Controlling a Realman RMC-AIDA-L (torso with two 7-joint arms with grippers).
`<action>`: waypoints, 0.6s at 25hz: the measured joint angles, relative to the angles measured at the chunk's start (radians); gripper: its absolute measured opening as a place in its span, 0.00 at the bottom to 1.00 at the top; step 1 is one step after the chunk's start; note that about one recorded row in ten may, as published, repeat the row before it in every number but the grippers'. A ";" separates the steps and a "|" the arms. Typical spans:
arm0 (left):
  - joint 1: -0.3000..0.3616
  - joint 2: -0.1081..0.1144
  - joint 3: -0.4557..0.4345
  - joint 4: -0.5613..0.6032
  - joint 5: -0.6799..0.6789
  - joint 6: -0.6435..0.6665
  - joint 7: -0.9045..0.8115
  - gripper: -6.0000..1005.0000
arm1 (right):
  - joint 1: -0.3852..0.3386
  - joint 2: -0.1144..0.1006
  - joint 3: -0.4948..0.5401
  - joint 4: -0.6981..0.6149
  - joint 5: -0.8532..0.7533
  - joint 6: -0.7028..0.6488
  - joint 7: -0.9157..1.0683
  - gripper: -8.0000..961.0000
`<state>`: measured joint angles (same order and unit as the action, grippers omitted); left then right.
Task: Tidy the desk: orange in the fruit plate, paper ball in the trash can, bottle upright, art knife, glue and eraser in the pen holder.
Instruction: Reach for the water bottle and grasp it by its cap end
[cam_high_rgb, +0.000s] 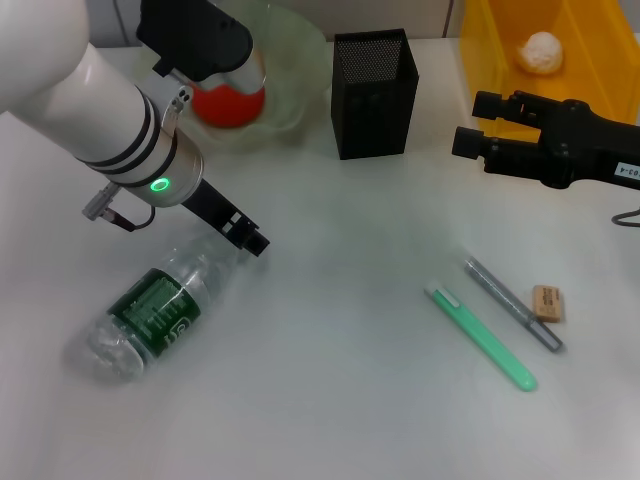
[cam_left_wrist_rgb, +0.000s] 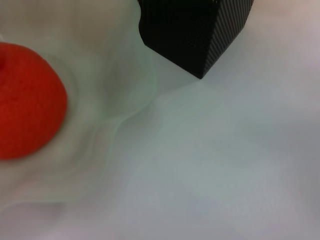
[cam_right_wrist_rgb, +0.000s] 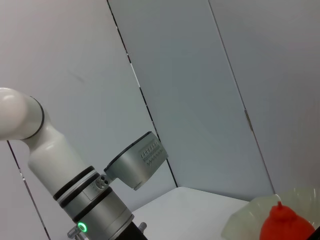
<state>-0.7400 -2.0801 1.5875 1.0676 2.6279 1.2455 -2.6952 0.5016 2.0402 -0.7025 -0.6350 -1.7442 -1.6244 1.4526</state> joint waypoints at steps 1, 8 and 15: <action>0.000 0.000 0.000 0.000 0.000 0.000 0.000 0.69 | 0.000 0.000 0.000 0.000 0.000 0.000 0.000 0.84; -0.001 0.000 -0.005 -0.003 -0.002 0.006 -0.001 0.45 | 0.000 -0.001 0.000 0.000 0.003 0.000 0.000 0.84; 0.037 0.005 -0.050 0.166 -0.002 0.064 -0.008 0.41 | -0.010 -0.006 0.001 -0.002 0.007 -0.004 0.000 0.84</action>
<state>-0.7029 -2.0748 1.5380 1.2340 2.6264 1.3093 -2.7036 0.4921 2.0345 -0.7017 -0.6373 -1.7371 -1.6284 1.4526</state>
